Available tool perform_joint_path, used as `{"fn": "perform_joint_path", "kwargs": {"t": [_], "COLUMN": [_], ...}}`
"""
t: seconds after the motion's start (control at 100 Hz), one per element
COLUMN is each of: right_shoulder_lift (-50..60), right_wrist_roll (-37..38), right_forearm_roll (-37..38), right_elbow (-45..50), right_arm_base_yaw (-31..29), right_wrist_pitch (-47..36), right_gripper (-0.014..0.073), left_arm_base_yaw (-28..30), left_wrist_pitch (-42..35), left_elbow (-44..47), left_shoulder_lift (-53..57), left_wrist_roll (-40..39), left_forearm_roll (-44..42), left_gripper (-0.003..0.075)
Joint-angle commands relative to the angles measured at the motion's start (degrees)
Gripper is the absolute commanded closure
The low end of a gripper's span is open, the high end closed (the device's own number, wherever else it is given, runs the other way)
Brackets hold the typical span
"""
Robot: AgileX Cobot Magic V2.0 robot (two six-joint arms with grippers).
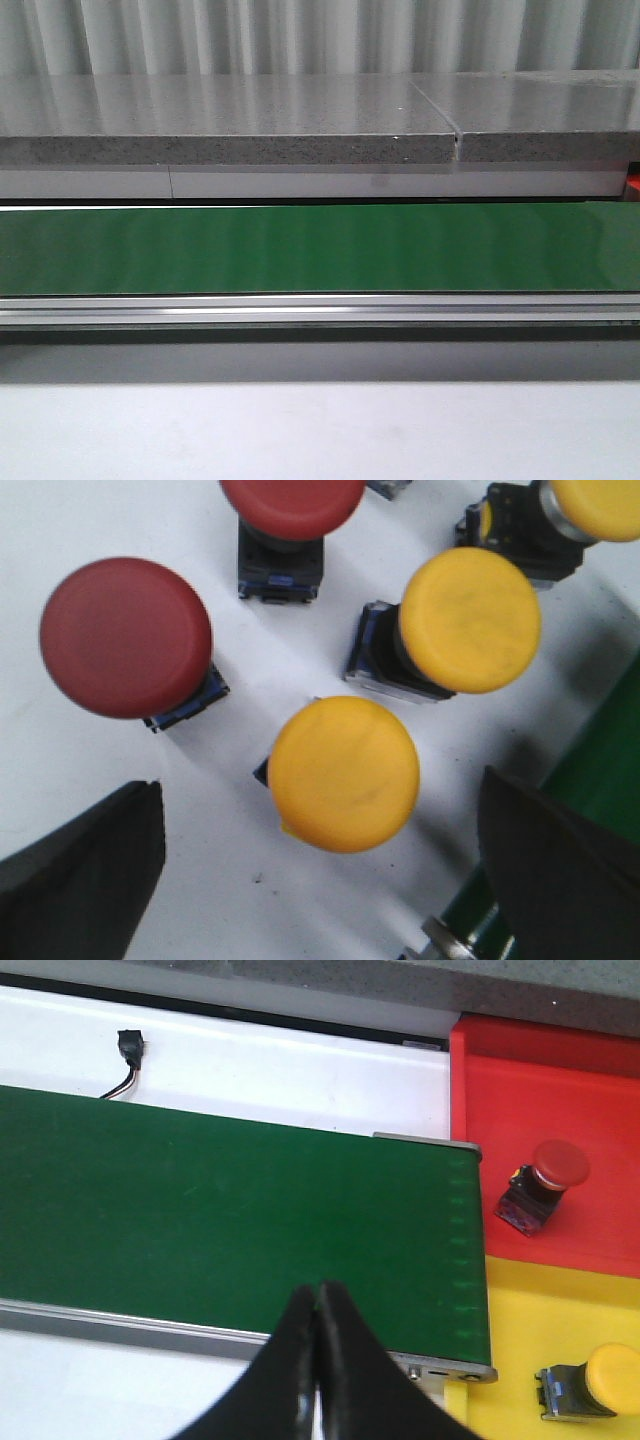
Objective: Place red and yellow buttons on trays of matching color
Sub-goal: 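Lower the left gripper onto another yellow button and close it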
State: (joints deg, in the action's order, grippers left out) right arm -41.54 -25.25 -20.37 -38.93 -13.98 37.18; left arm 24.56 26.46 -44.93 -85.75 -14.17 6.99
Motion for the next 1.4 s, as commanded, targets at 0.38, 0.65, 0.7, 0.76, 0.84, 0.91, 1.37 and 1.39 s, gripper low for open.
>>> {"fn": "perform_joint_path", "kwargs": {"t": [0.38, 0.65, 0.7, 0.76, 0.84, 0.91, 1.37, 1.39], "right_shoulder_lift": [0.4, 0.4, 0.4, 0.4, 0.4, 0.4, 0.4, 0.4], "right_wrist_roll": [-0.7, -0.7, -0.7, -0.7, -0.7, -0.7, -0.7, -0.7], "right_forearm_roll": [-0.9, -0.9, -0.9, -0.9, -0.9, -0.9, -0.9, -0.9], "right_elbow": [-1.4, -1.4, -1.4, -1.4, -1.4, -1.4, -1.4, -1.4], "right_arm_base_yaw": [0.3, 0.3, 0.3, 0.3, 0.3, 0.3, 0.3, 0.3], "right_wrist_pitch": [-3.4, -3.4, -3.4, -3.4, -3.4, -3.4, -3.4, -3.4], "right_gripper": [0.0664, 0.0664, 0.0664, 0.0664, 0.0664, 0.0664, 0.0664, 0.0664], "left_arm_base_yaw": [2.3, 2.3, 2.3, 2.3, 2.3, 2.3, -4.9, -5.4], "left_wrist_pitch": [-3.8, -3.8, -3.8, -3.5, -2.8, -2.4, 3.6, 4.4], "left_elbow": [-1.6, -1.6, -1.6, -1.6, -1.6, -1.6, -3.6, -4.3], "left_shoulder_lift": [-1.1, -1.9, -1.9, -1.9, -1.6, -0.6, 16.4, 16.9], "left_wrist_roll": [-0.3, -0.3, -0.3, -0.3, -0.1, 0.3, 5.4, 6.0], "left_forearm_roll": [0.5, 0.6, 0.6, 0.6, 1.4, 2.1, 2.1, 2.1], "left_gripper": [0.0120, 0.0171, 0.0230, 0.0328, 0.0463, 0.0586, 0.0740, 0.0740]}}
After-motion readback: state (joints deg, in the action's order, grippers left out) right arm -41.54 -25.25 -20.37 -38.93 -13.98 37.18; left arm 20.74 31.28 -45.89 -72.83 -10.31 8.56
